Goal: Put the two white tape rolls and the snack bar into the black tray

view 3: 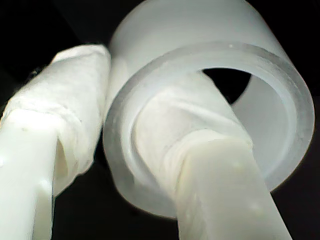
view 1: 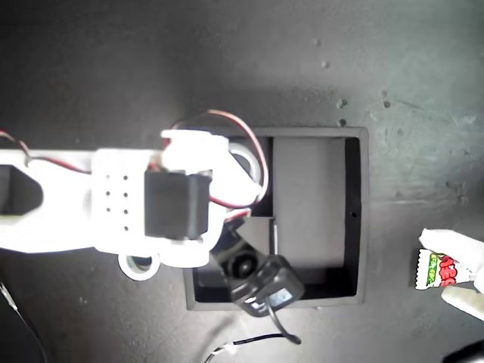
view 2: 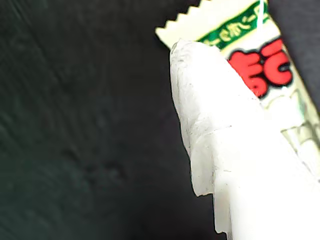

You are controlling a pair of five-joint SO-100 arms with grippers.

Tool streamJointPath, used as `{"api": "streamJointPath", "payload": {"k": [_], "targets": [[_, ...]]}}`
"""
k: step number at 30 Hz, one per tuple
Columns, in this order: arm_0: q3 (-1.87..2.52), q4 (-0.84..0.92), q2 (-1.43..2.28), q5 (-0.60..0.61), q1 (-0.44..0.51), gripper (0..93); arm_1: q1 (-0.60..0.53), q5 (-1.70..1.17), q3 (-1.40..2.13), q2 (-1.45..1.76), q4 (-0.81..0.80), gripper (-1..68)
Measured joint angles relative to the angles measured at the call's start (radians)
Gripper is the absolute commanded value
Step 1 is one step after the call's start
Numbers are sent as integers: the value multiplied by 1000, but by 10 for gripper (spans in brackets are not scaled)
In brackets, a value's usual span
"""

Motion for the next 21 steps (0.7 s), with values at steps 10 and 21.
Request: {"api": "streamJointPath", "payload": {"k": [10,21], "targets": [[-25,0,-55,-35,14,155,-133,267,216,0,-147,358],[175,0,298,-57,-11,109,-239,431,357,0,-204,352]]}}
